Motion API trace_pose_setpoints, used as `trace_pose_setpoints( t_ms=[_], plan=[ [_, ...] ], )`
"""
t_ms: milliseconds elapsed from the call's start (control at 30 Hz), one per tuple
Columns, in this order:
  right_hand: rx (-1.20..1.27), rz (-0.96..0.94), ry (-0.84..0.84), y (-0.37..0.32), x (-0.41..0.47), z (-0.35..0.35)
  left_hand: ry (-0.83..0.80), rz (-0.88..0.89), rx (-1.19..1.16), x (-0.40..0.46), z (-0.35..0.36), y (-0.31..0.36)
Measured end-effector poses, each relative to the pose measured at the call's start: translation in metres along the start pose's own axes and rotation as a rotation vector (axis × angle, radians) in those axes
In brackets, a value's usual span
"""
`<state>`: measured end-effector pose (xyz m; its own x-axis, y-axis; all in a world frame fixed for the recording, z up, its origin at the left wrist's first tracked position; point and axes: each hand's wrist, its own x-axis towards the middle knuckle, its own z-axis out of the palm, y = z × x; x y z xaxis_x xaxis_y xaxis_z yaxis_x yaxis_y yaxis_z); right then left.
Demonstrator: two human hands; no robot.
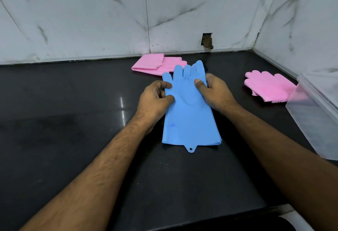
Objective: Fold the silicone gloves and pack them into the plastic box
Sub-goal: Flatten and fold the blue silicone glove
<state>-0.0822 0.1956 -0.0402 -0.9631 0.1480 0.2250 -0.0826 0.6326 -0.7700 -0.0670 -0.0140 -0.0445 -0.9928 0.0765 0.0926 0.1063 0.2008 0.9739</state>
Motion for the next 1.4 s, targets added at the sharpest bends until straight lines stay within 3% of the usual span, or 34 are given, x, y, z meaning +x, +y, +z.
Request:
trace_pose_setpoints(
  t_ms=[133, 300, 500, 733, 833, 1067, 1233, 1400],
  plan=[
    [0.050, 0.024, -0.001, 0.002, -0.002, 0.004, 0.011, 0.062, 0.004, -0.006, -0.005, -0.002],
    [0.129, 0.175, 0.009, 0.000, 0.017, -0.006, -0.163, -0.004, -0.172, -0.015, 0.003, 0.002],
    [-0.163, 0.324, -0.131, 0.014, 0.027, -0.046, -0.368, -0.091, -0.121, -0.017, 0.017, 0.004],
    [-0.413, -0.074, -0.129, 0.011, 0.029, -0.060, -0.334, -0.183, -0.170, -0.012, 0.012, 0.011],
    [-0.445, -0.116, -0.136, 0.014, 0.028, -0.058, -0.386, -0.188, -0.091, -0.013, 0.009, 0.013],
    [-0.381, -0.057, -0.030, 0.018, 0.030, -0.056, -0.632, -0.220, -0.140, -0.019, -0.001, 0.024],
    [-0.411, -0.202, 0.011, 0.005, 0.028, -0.064, -0.988, -0.285, -0.106, -0.025, -0.008, 0.031],
    [-0.297, -0.389, -0.185, 0.000, 0.017, -0.068, -0.898, -0.274, -0.275, -0.026, 0.000, 0.022]
  ],
)
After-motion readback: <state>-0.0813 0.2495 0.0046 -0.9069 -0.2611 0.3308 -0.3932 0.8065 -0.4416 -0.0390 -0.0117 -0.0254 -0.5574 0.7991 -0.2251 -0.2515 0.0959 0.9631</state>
